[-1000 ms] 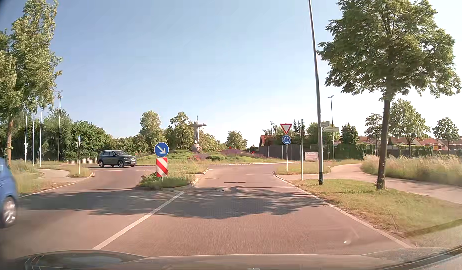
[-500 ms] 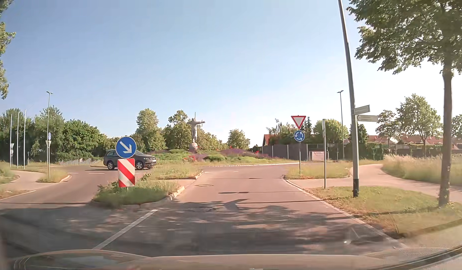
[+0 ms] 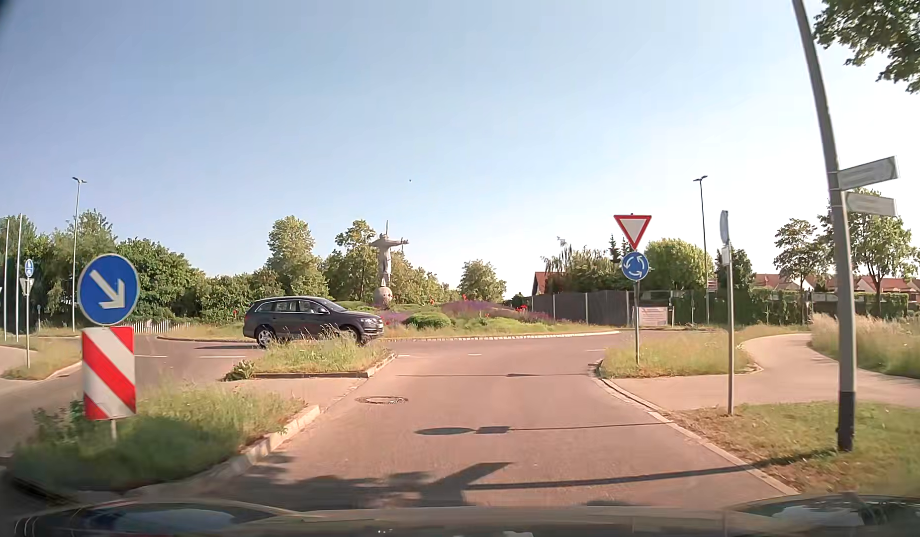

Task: Follow the waypoints while adhering to traffic rules and regulations

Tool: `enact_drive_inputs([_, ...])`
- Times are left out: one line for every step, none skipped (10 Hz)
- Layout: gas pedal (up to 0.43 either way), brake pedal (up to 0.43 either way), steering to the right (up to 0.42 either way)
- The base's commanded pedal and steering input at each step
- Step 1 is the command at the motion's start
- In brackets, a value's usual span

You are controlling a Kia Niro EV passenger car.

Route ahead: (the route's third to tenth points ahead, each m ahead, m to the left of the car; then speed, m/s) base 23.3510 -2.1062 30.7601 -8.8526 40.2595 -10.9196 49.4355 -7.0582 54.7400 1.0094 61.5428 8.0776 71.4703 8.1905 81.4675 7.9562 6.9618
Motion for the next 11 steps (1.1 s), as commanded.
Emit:
enact_drive_inputs([0.0, 0.165, -0.016])
enact_drive_inputs([0.0, 0.098, -0.013])
enact_drive_inputs([0.0, 0.012, -0.009])
enact_drive_inputs([0.0, 0.012, -0.006])
enact_drive_inputs([0.0, 0.012, 0.001])
enact_drive_inputs([0.028, 0.012, 0.0])
enact_drive_inputs([0.138, 0.012, -0.001])
enact_drive_inputs([0.22, 0.012, 0.001])
enact_drive_inputs([0.228, 0.012, 0.008])
enact_drive_inputs([0.248, 0.012, 0.014])
enact_drive_inputs([0.248, 0.012, 0.016])
